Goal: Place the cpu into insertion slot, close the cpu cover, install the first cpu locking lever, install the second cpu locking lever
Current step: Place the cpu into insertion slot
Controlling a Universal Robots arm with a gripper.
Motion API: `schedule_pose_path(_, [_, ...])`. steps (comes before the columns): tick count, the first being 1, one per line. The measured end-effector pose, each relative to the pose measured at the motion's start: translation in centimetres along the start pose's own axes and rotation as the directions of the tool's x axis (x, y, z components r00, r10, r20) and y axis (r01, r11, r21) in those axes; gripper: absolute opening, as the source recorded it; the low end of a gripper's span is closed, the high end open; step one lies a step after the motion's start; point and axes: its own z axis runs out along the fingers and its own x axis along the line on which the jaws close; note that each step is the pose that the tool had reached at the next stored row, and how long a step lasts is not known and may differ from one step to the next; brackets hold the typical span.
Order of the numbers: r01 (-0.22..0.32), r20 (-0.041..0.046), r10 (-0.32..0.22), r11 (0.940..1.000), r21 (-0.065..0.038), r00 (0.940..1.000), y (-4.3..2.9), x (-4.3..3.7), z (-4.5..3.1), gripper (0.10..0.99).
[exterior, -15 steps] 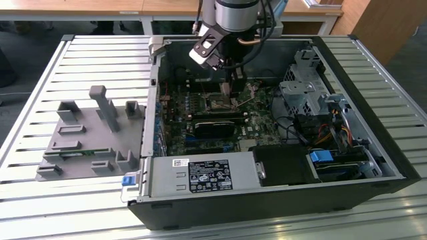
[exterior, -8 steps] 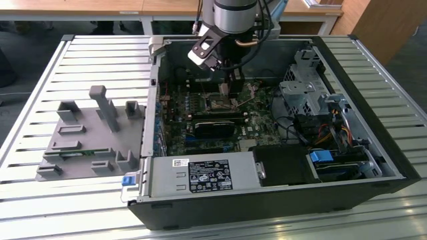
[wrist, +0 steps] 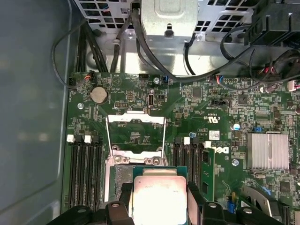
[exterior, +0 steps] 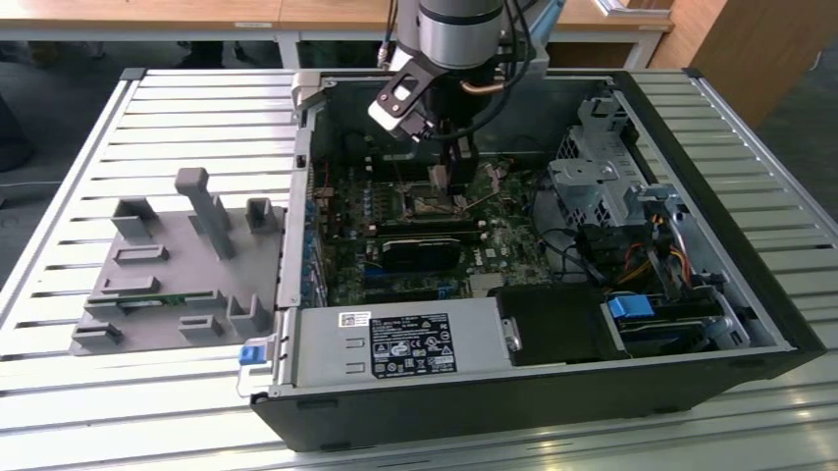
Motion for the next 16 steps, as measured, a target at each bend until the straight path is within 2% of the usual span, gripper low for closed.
schedule_pose_path(9, [0.0, -0.0001, 0.0, 1.0, 0.0, 1.0, -0.02, 0.06, 0.28, 0.541])
schedule_pose_path(16, [0.0, -0.0002, 0.0, 1.0, 0.0, 1.0, -0.07, 0.16, 0.88, 0.541])
